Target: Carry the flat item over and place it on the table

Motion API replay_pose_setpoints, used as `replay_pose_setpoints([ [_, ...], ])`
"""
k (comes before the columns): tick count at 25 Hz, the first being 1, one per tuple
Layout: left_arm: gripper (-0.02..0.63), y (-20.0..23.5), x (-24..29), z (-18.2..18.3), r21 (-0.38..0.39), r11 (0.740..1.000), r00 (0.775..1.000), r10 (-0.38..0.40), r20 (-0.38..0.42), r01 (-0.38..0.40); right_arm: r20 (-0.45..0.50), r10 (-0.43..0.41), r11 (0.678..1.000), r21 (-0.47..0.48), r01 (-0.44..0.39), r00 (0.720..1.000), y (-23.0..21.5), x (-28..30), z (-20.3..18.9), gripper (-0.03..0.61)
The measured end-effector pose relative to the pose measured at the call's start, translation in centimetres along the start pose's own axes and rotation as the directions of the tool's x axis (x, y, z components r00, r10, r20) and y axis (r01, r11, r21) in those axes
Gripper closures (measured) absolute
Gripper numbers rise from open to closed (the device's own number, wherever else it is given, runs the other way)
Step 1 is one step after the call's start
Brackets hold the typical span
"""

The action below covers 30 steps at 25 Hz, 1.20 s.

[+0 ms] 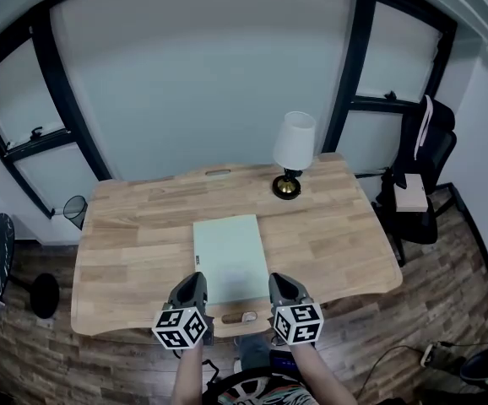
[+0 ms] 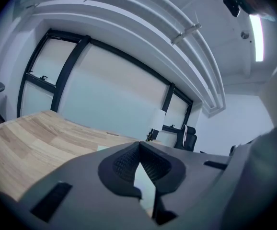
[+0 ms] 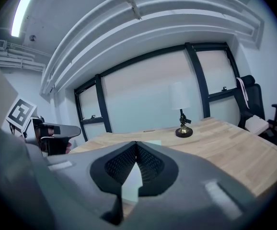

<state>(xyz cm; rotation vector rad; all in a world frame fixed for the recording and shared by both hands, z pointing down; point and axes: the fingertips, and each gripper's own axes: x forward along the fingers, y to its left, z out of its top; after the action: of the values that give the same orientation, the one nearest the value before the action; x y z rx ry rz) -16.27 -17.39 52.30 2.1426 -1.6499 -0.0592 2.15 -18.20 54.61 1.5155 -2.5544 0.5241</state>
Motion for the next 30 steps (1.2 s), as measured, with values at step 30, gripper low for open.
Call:
replay_pose_setpoints([
  [30,0.606,1.6,-1.6,-0.6,0.056,0.997,0.998,0.058,-0.022,-0.057,0.009,-0.016,1.0,-0.012,0.016,1.0,-0.2,-0.1,0.0,0.574],
])
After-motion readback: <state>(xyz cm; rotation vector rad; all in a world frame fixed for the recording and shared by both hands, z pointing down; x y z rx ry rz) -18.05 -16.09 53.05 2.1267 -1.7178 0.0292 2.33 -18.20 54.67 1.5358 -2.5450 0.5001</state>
